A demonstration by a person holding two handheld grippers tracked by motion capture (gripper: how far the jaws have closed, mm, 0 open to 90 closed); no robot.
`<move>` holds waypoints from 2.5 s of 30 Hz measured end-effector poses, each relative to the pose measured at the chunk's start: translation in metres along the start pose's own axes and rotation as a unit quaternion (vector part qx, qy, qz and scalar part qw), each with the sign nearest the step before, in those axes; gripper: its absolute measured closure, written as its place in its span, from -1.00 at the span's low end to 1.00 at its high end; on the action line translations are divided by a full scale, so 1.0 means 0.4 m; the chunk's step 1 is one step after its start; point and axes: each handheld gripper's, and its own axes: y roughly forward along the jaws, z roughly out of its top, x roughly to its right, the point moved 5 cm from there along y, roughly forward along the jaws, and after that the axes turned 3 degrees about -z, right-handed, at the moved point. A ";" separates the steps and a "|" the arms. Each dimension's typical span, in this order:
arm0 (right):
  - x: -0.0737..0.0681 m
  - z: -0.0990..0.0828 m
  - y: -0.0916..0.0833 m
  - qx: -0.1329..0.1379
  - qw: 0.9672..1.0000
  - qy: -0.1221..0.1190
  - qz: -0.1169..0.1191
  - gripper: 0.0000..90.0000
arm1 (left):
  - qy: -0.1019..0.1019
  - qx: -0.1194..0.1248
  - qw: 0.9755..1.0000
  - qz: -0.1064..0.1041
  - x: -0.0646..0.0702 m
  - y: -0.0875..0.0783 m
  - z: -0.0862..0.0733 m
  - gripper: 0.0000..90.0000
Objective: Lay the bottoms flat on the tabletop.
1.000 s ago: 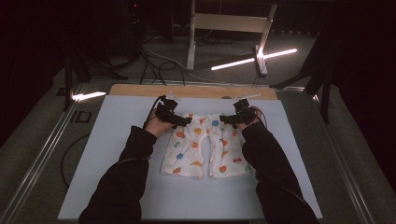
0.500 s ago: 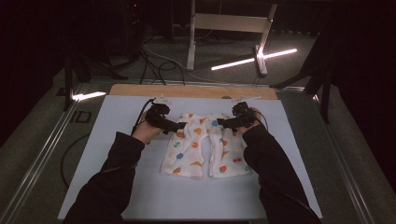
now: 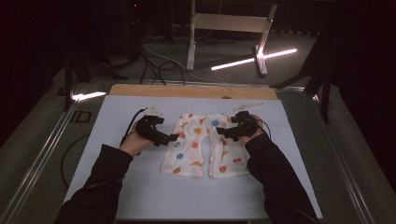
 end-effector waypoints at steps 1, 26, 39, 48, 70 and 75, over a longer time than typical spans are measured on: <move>-0.005 -0.007 -0.003 0.001 1.000 0.001 0.003 -0.72 | -0.001 0.001 1.000 -0.003 0.005 -0.003 -0.006 -1.00; -0.109 -0.168 -0.074 0.008 0.999 -0.024 0.041 -0.74 | 0.028 -0.024 0.999 -0.030 0.103 -0.055 -0.170 -1.00; -0.159 -0.252 -0.119 -0.013 0.998 -0.046 0.051 -0.75 | 0.030 -0.019 0.999 -0.027 0.142 -0.098 -0.241 -1.00; -0.166 -0.292 -0.178 -0.001 0.998 -0.024 0.058 -0.75 | 0.021 -0.020 0.999 -0.026 0.172 -0.152 -0.311 -1.00; -0.131 -0.380 -0.255 -0.001 1.000 -0.009 0.026 -0.76 | 0.007 0.002 1.000 0.001 0.175 -0.230 -0.373 -1.00; -0.131 -0.379 -0.246 -0.002 1.000 -0.011 0.023 -0.76 | 0.007 0.004 1.000 -0.001 0.174 -0.232 -0.375 -1.00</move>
